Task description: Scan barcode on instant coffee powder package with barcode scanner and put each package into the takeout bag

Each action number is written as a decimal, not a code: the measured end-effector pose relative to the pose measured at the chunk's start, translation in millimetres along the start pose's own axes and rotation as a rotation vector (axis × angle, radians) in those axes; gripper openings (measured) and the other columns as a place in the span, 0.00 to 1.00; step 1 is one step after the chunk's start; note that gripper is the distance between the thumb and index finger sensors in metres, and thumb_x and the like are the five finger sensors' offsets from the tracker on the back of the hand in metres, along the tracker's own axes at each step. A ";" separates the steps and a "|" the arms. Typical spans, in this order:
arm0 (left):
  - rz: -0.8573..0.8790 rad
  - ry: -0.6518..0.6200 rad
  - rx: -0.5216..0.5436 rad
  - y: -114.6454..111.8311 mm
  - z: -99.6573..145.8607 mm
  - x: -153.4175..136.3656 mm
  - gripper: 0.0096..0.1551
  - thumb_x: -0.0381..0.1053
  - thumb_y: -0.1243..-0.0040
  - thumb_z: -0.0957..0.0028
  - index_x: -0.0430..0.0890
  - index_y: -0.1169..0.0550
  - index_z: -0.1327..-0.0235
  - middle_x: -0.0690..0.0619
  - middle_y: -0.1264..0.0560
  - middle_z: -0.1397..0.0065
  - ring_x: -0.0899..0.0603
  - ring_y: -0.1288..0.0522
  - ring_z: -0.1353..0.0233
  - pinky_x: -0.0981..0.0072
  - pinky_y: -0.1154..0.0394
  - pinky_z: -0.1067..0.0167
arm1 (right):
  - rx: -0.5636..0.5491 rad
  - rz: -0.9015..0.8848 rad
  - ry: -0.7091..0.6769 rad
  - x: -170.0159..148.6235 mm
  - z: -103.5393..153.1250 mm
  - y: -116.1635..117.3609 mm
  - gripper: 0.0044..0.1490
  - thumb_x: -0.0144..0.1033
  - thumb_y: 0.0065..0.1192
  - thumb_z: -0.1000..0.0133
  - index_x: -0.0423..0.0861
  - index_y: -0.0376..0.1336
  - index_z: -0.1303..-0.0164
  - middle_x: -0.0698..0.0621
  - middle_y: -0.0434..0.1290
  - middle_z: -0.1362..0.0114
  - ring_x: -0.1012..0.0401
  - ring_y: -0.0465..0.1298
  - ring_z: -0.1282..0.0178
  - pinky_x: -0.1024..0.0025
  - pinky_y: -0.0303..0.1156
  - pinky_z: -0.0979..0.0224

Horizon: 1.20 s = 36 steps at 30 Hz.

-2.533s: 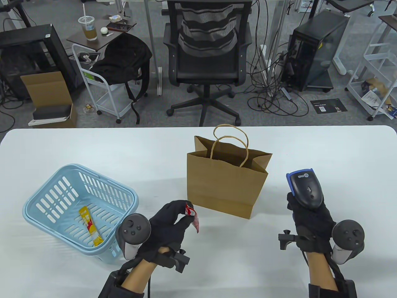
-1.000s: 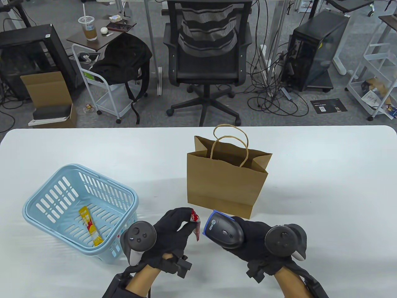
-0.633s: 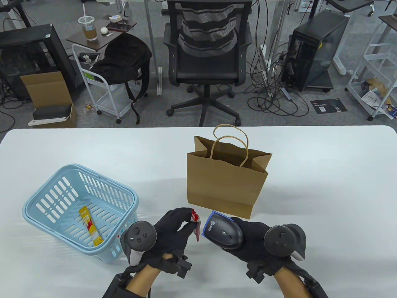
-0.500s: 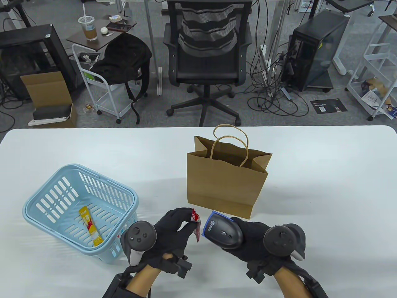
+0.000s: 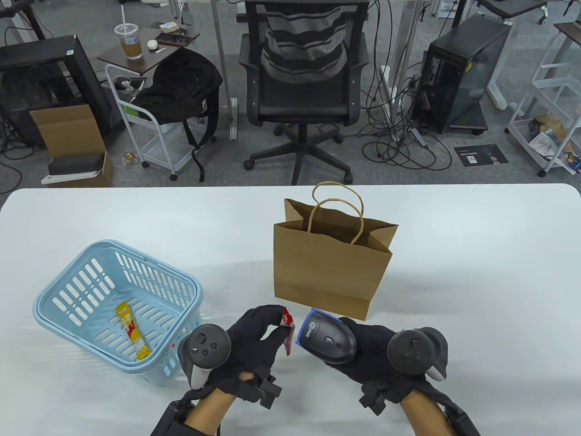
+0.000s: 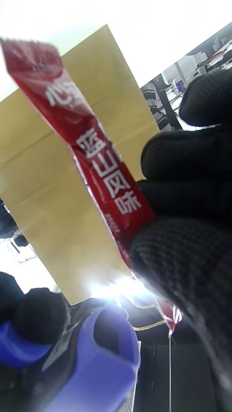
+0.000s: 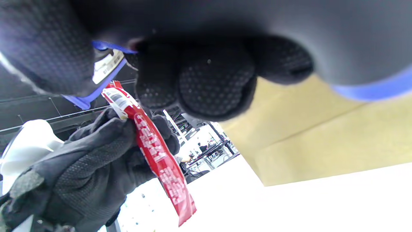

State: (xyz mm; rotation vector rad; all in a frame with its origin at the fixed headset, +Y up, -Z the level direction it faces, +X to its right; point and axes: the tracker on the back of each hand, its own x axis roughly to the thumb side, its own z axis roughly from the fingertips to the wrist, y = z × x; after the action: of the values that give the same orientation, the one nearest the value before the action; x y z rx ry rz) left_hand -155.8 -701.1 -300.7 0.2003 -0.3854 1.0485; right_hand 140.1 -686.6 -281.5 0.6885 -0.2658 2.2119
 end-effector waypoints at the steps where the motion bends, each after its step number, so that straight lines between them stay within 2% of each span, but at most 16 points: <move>1: 0.001 0.002 0.002 0.2 0.0 -0.1 0.24 0.53 0.29 0.55 0.54 0.19 0.44 0.56 0.21 0.33 0.40 0.22 0.29 0.42 0.31 0.28 | -0.004 0.007 0.000 0.3 0.0 -0.5 0.33 0.58 0.79 0.49 0.54 0.68 0.39 0.56 0.86 0.53 0.60 0.87 0.61 0.60 0.82 0.48; 6: 0.007 0.008 -0.010 0.4 -0.3 -1.2 0.24 0.53 0.30 0.55 0.53 0.19 0.44 0.55 0.20 0.34 0.40 0.22 0.29 0.42 0.31 0.28 | -0.060 -0.002 0.000 -1.7 1.3 -8.0 0.33 0.58 0.79 0.50 0.54 0.68 0.39 0.56 0.86 0.53 0.60 0.87 0.61 0.60 0.82 0.48; 13: -0.013 0.009 0.003 1.2 0.6 -1.2 0.23 0.54 0.28 0.56 0.54 0.18 0.46 0.56 0.19 0.36 0.41 0.20 0.34 0.44 0.30 0.29 | -0.267 -0.067 0.011 -9.2 8.8 -42.9 0.33 0.58 0.78 0.50 0.54 0.68 0.39 0.56 0.86 0.53 0.60 0.87 0.61 0.60 0.82 0.48; 16: -0.021 0.009 0.007 1.9 0.6 -1.6 0.23 0.54 0.28 0.56 0.55 0.18 0.46 0.57 0.20 0.35 0.45 0.18 0.43 0.45 0.29 0.30 | -0.349 -0.075 0.033 -15.3 14.0 -60.8 0.34 0.58 0.78 0.50 0.54 0.68 0.39 0.56 0.86 0.52 0.59 0.87 0.60 0.60 0.82 0.48; 20: -0.009 0.008 -0.007 1.3 0.5 -1.9 0.24 0.53 0.28 0.56 0.54 0.18 0.46 0.55 0.20 0.35 0.47 0.16 0.49 0.48 0.26 0.32 | -0.454 -0.085 0.075 -26.6 22.2 -82.5 0.34 0.58 0.78 0.49 0.54 0.68 0.39 0.56 0.86 0.52 0.59 0.87 0.60 0.60 0.82 0.48; 28: -0.003 0.015 -0.013 0.4 1.1 -2.1 0.25 0.52 0.34 0.56 0.55 0.22 0.43 0.55 0.23 0.32 0.49 0.14 0.50 0.51 0.24 0.33 | -0.604 -0.068 0.194 -49.8 36.9 -106.8 0.34 0.58 0.78 0.49 0.54 0.68 0.38 0.56 0.86 0.52 0.59 0.87 0.60 0.60 0.82 0.47; 33: 0.010 0.015 0.016 5.8 0.6 -1.2 0.25 0.51 0.36 0.56 0.55 0.24 0.42 0.55 0.25 0.31 0.50 0.13 0.49 0.53 0.24 0.32 | -0.675 -0.055 0.267 -64.4 44.4 -112.9 0.34 0.59 0.78 0.48 0.54 0.67 0.37 0.56 0.86 0.51 0.60 0.87 0.59 0.60 0.82 0.47; 36: 0.027 0.014 0.038 9.7 -0.1 0.4 0.26 0.50 0.37 0.56 0.55 0.24 0.42 0.55 0.25 0.31 0.50 0.13 0.48 0.54 0.24 0.31 | -0.680 -0.045 0.304 -71.6 46.3 -114.0 0.34 0.58 0.78 0.48 0.53 0.67 0.37 0.56 0.86 0.51 0.60 0.87 0.59 0.60 0.82 0.47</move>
State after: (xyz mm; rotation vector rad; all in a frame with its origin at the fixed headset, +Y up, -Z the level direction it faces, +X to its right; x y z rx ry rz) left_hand -164.1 -696.0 -300.8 0.2222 -0.3570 1.0834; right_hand 281.9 -674.0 -286.3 -0.0131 -0.7837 1.9625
